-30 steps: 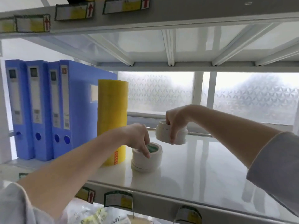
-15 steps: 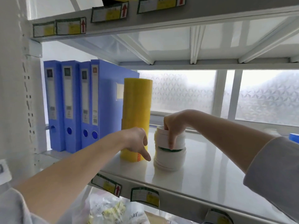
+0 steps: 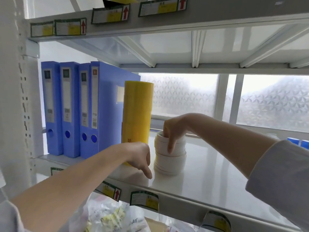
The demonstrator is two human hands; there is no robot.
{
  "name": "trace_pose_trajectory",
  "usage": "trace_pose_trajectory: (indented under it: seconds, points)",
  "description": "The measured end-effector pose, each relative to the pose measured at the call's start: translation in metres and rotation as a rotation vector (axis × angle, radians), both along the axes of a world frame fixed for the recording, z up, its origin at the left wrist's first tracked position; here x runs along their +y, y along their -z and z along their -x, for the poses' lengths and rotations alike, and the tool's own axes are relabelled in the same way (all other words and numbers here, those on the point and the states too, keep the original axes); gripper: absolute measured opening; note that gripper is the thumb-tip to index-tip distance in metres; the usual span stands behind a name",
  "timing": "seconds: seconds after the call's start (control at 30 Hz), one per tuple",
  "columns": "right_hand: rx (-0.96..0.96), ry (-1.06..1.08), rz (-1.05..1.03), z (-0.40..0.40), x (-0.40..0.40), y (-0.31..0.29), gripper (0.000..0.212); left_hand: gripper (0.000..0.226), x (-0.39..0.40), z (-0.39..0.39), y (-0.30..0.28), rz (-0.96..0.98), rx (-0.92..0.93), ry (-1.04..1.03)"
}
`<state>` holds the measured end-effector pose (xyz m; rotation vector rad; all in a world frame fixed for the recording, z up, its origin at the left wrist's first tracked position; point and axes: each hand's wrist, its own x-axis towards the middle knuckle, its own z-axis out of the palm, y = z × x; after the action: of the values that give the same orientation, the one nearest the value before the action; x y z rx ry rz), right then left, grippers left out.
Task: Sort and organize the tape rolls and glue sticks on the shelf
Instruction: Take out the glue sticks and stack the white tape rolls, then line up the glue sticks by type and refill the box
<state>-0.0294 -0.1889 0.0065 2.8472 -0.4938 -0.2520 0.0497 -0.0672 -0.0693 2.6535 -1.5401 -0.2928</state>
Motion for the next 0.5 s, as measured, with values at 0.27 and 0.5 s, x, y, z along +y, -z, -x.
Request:
trace_pose_trajectory:
  seconds: [0.27, 0.5]
  points:
    - [-0.089, 0.094, -0.154, 0.082, -0.018, -0.040, 0.051, 0.047, -0.016, 0.047, -0.012, -0.013, 0.051, 0.136]
    - [-0.066, 0.386, -0.188, 0.200, -0.082, -0.037, 0.048, 0.047, -0.076, 0.122, -0.019, 0.002, 0.114, 0.300]
